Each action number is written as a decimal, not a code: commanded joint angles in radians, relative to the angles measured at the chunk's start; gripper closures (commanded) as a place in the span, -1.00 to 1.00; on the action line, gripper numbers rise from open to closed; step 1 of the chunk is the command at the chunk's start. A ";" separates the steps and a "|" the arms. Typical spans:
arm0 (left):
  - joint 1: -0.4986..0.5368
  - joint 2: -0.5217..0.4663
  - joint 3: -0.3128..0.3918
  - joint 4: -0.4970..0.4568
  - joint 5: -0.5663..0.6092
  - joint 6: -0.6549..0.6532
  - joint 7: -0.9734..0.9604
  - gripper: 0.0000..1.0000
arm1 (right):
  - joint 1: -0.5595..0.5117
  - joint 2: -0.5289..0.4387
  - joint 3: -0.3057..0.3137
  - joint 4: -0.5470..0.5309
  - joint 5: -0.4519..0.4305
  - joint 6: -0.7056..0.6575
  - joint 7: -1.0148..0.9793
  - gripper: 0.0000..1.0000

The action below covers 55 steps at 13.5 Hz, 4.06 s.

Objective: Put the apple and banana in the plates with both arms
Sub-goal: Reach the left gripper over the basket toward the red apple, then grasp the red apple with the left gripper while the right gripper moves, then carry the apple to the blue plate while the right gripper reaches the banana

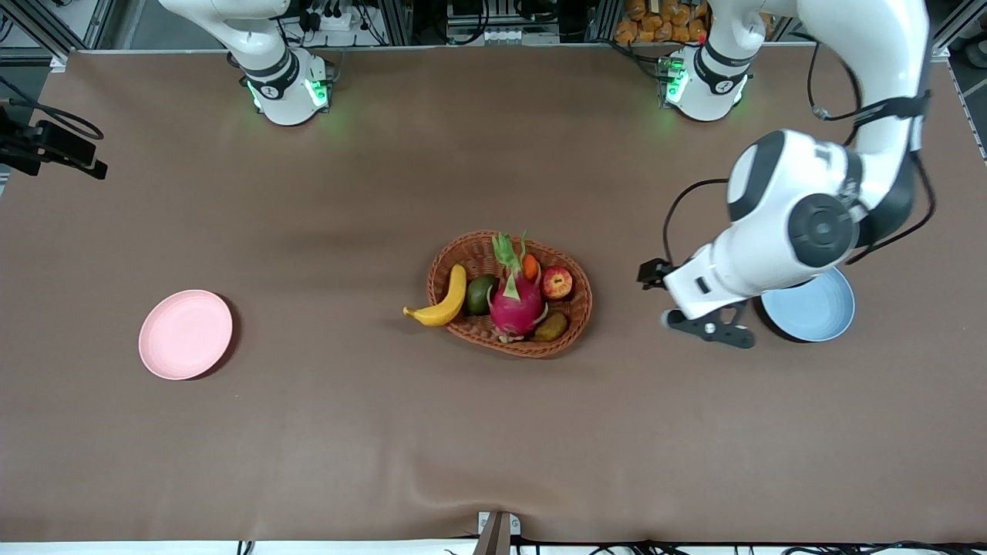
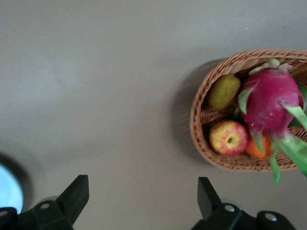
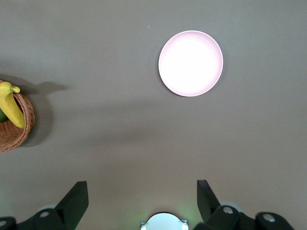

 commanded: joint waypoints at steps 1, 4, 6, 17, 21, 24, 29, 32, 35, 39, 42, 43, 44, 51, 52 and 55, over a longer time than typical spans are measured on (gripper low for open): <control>-0.066 0.040 0.006 0.011 -0.008 0.058 0.010 -1.00 | -0.011 0.005 0.005 0.001 0.014 0.004 0.004 -1.00; -0.080 0.031 -0.021 -0.065 0.000 0.092 0.036 -1.00 | -0.009 0.016 0.005 0.001 0.015 0.009 0.004 -1.00; -0.081 0.017 -0.054 -0.125 0.003 0.159 0.054 -1.00 | -0.009 0.027 0.005 0.001 0.015 0.021 0.004 -1.00; -0.075 -0.011 -0.139 -0.394 0.003 0.528 0.151 -1.00 | 0.027 0.136 0.008 -0.001 0.018 0.127 0.004 -1.00; -0.081 0.028 -0.143 -0.400 0.003 0.586 0.151 -1.00 | 0.064 0.217 0.007 0.001 0.094 0.203 0.018 -1.00; -0.088 0.051 -0.159 -0.403 0.001 0.609 0.151 -1.00 | 0.092 0.263 0.007 0.002 0.124 0.271 0.023 -1.00; -0.103 0.080 -0.159 -0.421 0.001 0.650 0.146 -1.00 | 0.168 0.301 0.007 0.002 0.124 0.331 0.159 -1.00; -0.107 0.095 -0.161 -0.437 0.001 0.699 0.145 -1.00 | 0.185 0.303 0.007 0.009 0.124 0.342 0.182 -1.00; -0.114 0.118 -0.159 -0.435 0.000 0.727 0.145 -1.00 | 0.193 0.302 0.007 0.009 0.124 0.342 0.194 -1.00; -0.118 0.106 -0.161 -0.437 0.000 0.723 0.123 -0.58 | 0.216 0.303 0.008 0.007 0.126 0.357 0.224 -1.00; -0.121 0.048 -0.163 -0.489 0.000 0.710 0.103 0.23 | 0.237 0.305 0.008 0.007 0.126 0.380 0.286 -1.00; -0.121 0.025 -0.163 -0.507 0.000 0.709 0.105 0.24 | 0.248 0.305 0.008 0.007 0.126 0.389 0.311 -1.00; -0.121 -0.006 -0.164 -0.519 -0.005 0.686 0.106 0.24 | 0.262 0.309 0.007 0.007 0.124 0.406 0.348 -1.00; -0.098 -0.197 -0.192 -0.516 -0.040 0.401 0.071 0.38 | 0.365 0.390 0.005 0.009 0.107 0.571 0.628 -1.00; -0.068 -0.213 -0.192 -0.515 -0.052 0.379 0.068 0.50 | 0.385 0.406 0.005 0.007 0.106 0.590 0.679 -1.00; 0.052 -0.236 -0.190 -0.510 -0.052 0.355 0.083 0.51 | 0.428 0.424 0.005 0.004 0.025 0.598 0.797 -1.00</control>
